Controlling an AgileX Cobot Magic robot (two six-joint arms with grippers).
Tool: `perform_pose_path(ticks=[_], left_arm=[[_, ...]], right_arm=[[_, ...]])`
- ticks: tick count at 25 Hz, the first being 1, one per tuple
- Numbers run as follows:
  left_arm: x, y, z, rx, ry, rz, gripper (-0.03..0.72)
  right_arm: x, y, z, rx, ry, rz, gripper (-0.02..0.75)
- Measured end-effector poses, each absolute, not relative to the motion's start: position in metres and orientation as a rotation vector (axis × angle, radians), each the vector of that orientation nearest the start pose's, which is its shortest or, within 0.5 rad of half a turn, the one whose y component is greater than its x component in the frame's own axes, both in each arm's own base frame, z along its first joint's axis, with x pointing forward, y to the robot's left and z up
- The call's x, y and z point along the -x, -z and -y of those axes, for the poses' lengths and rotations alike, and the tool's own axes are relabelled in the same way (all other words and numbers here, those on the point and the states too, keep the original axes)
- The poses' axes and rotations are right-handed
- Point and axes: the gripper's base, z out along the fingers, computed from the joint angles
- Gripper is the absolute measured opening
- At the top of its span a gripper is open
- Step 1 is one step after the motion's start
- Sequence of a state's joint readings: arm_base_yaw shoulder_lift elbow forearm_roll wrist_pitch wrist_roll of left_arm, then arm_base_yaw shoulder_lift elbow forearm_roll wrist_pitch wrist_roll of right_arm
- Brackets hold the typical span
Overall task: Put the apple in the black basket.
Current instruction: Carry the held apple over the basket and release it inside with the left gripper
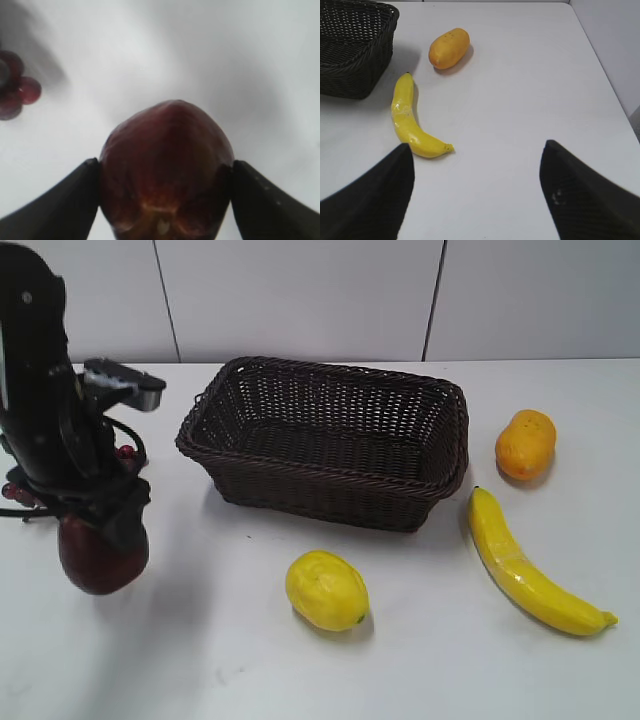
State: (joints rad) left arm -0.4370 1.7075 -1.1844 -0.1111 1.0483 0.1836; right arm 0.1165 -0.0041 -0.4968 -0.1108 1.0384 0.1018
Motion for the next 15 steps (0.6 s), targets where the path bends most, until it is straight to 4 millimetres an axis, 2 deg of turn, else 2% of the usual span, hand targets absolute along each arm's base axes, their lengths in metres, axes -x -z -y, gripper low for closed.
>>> perform_pose_path(ticks=[6, 9, 11, 13, 15], left_arm=[[-0.302, -0.300, 0.158, -0.795, 0.315, -2.743, 0.580], [-0.312, -0.328, 0.170, -0.778, 0.375, -2.632, 0.580], [-0.319, -0.338, 0.182, -0.787, 0.399, -2.574, 0.580], [-0.328, -0.336, 0.199, -0.809, 0.420, -2.538, 0.580], [-0.337, -0.326, 0.215, -0.825, 0.433, -2.515, 0.580]], right_arm=[[0.003, -0.279, 0.009, 0.011, -0.007, -2.016, 0.588], [0.003, -0.279, 0.009, 0.011, -0.007, -2.016, 0.588], [0.003, -0.279, 0.009, 0.011, -0.007, -2.016, 0.588], [0.003, -0.279, 0.009, 0.011, -0.007, -2.016, 0.588], [0.003, -0.279, 0.009, 0.011, -0.007, -2.016, 0.588]])
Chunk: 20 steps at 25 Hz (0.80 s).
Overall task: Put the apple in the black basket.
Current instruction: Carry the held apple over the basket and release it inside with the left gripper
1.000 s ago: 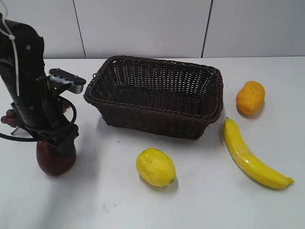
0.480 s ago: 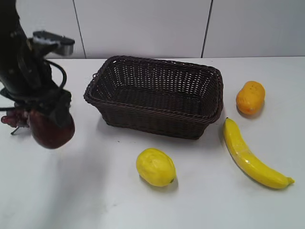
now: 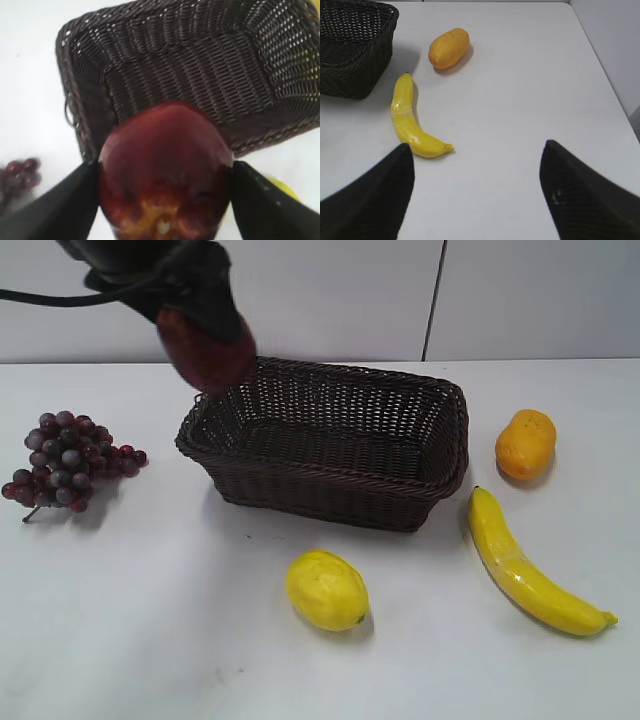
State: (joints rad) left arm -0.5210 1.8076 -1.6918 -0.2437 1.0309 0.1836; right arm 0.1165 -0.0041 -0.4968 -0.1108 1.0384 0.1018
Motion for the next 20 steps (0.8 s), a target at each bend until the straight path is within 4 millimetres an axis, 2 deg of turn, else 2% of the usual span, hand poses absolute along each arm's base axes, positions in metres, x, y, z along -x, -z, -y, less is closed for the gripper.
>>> perform_pose_path(ticks=[5, 9, 13, 20], left_arm=[[-0.358, -0.279, 0.251, -0.837, 0.471, -2.520, 0.580], [-0.373, -0.239, 0.266, -0.796, 0.502, -2.544, 0.580], [-0.382, -0.210, 0.272, -0.771, 0.502, -2.570, 0.580], [-0.387, -0.182, 0.275, -0.772, 0.490, -2.620, 0.581]], right_arm=[[0.003, -0.279, 0.009, 0.011, -0.007, -2.016, 0.588], [0.003, -0.279, 0.009, 0.011, -0.007, -2.016, 0.588], [0.003, -0.279, 0.009, 0.011, -0.007, -2.016, 0.588], [0.003, -0.279, 0.009, 0.011, -0.007, -2.016, 0.588]])
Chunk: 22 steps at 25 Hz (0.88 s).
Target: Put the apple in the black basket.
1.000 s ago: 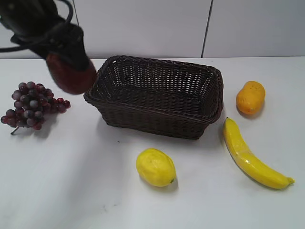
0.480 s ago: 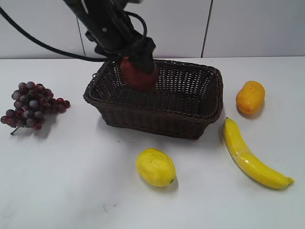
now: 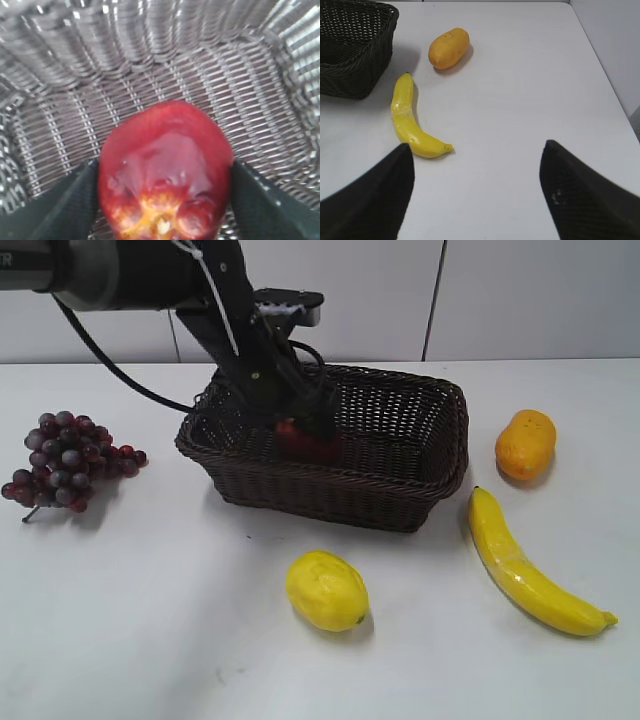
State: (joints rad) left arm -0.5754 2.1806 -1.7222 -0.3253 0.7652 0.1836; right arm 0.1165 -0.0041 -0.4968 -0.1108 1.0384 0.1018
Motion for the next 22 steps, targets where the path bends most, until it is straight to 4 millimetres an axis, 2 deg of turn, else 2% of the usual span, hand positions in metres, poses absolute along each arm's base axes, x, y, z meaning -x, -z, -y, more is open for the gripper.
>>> perform_pose_path(ticks=[4, 13, 16, 20, 22], left_arm=[[-0.389, -0.178, 0.275, -0.775, 0.475, -2.616, 0.612], [-0.392, -0.185, 0.276, -0.783, 0.457, -2.580, 0.645], [-0.391, -0.205, 0.276, -0.793, 0.469, -2.557, 0.647], [-0.383, -0.259, 0.272, -0.812, 0.495, -2.484, 0.644], [-0.373, -0.293, 0.266, -0.829, 0.498, -2.442, 0.641]], right_arm=[[0.003, -0.279, 0.009, 0.011, -0.007, -2.016, 0.588], [0.003, -0.279, 0.009, 0.011, -0.007, -2.016, 0.588], [0.003, -0.279, 0.009, 0.011, -0.007, -2.016, 0.588], [0.003, -0.279, 0.009, 0.011, -0.007, -2.016, 0.588], [0.003, -0.279, 0.009, 0.011, -0.007, -2.016, 0.588]])
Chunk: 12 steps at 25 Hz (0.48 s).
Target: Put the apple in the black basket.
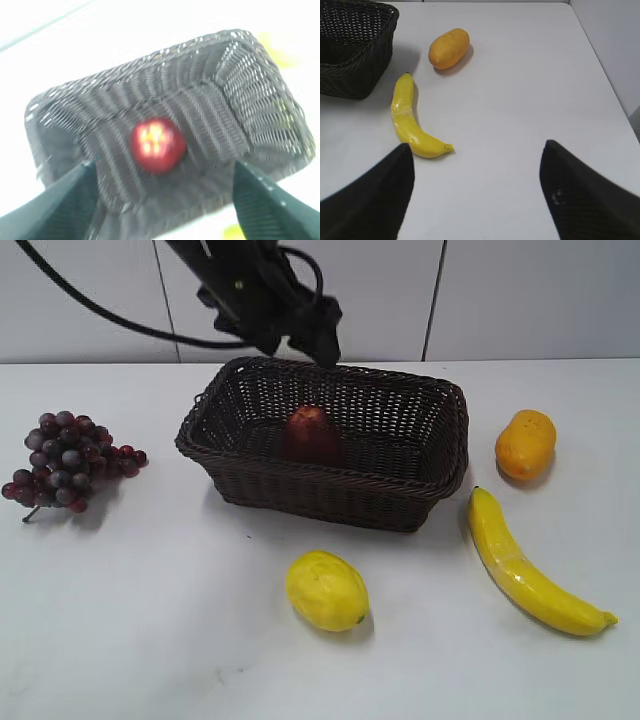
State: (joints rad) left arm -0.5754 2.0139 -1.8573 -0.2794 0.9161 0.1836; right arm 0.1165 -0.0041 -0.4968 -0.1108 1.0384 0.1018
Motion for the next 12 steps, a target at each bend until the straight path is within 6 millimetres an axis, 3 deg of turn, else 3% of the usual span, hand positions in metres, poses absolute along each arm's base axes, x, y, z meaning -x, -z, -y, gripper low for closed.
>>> perform_pose_path(ticks=[5, 12], left_arm=[[-0.340, -0.354, 0.242, -0.889, 0.450, -2.414, 0.630], [-0.308, -0.402, 0.203, -0.849, 0.325, -2.426, 0.594]], right_arm=[[0.003, -0.279, 0.009, 0.011, -0.007, -2.016, 0.588], [0.003, -0.279, 0.009, 0.011, -0.007, -2.016, 0.588]])
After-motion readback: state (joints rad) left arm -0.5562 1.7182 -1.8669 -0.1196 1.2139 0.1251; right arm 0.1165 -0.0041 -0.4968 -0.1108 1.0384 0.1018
